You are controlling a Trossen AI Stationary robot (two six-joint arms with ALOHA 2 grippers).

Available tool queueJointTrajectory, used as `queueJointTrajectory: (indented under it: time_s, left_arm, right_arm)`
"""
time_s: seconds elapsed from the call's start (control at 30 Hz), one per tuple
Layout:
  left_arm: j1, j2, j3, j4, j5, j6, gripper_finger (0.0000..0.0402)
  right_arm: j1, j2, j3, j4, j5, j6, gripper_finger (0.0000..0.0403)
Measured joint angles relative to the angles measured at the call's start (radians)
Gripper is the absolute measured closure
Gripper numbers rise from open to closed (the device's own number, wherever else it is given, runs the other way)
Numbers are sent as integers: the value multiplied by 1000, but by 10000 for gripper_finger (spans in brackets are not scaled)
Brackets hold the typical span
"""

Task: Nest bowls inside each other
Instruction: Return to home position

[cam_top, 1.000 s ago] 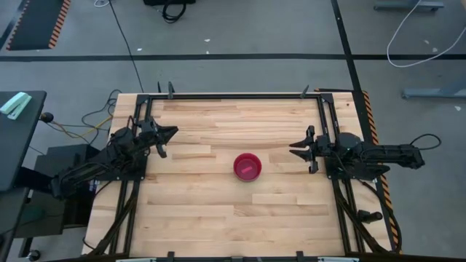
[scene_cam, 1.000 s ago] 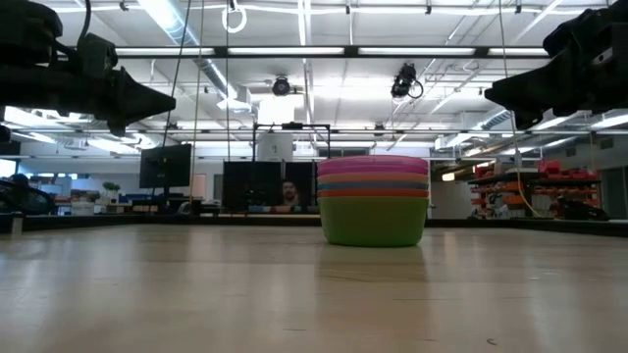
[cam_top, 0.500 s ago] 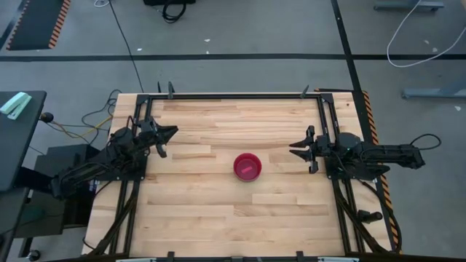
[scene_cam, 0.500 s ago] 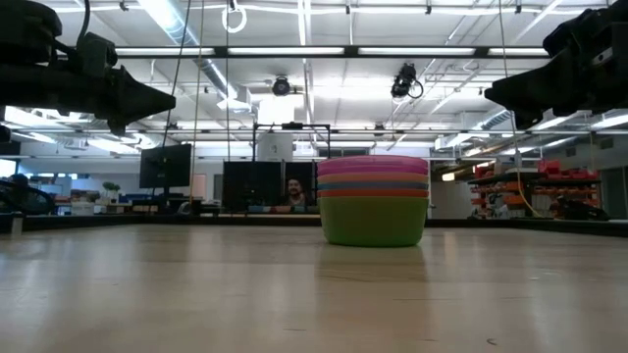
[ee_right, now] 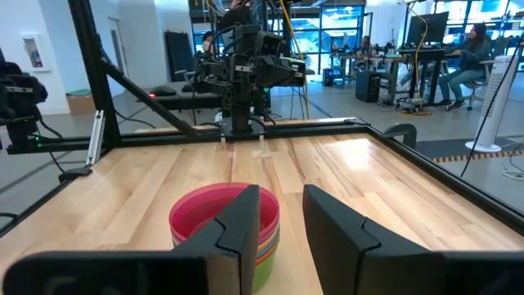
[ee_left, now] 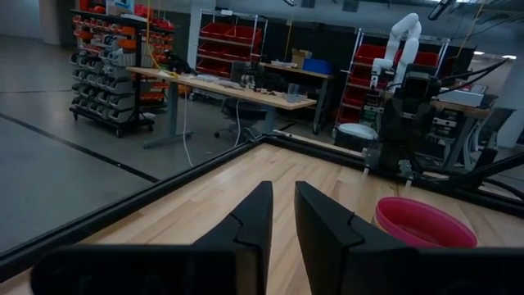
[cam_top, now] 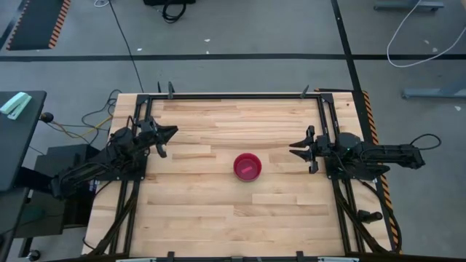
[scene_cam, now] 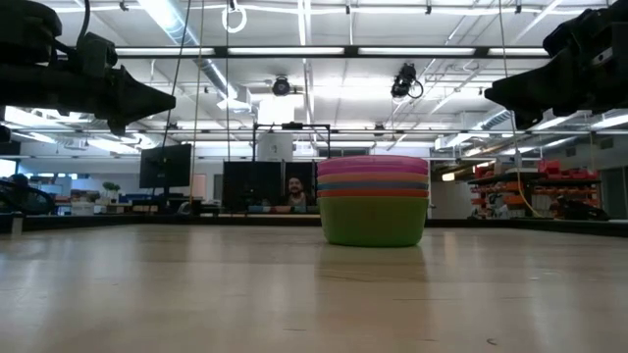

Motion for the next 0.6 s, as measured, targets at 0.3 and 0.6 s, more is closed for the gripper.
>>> queueJointTrajectory:
  time_s: [0.3,0.6]
  left_arm:
    - [0,0,0,0,0,0,345]
    - [0,0,0,0,0,0,339]
  right_arm:
    - [0,0,0,0,0,0,299]
    - [0,0,0,0,0,0,299]
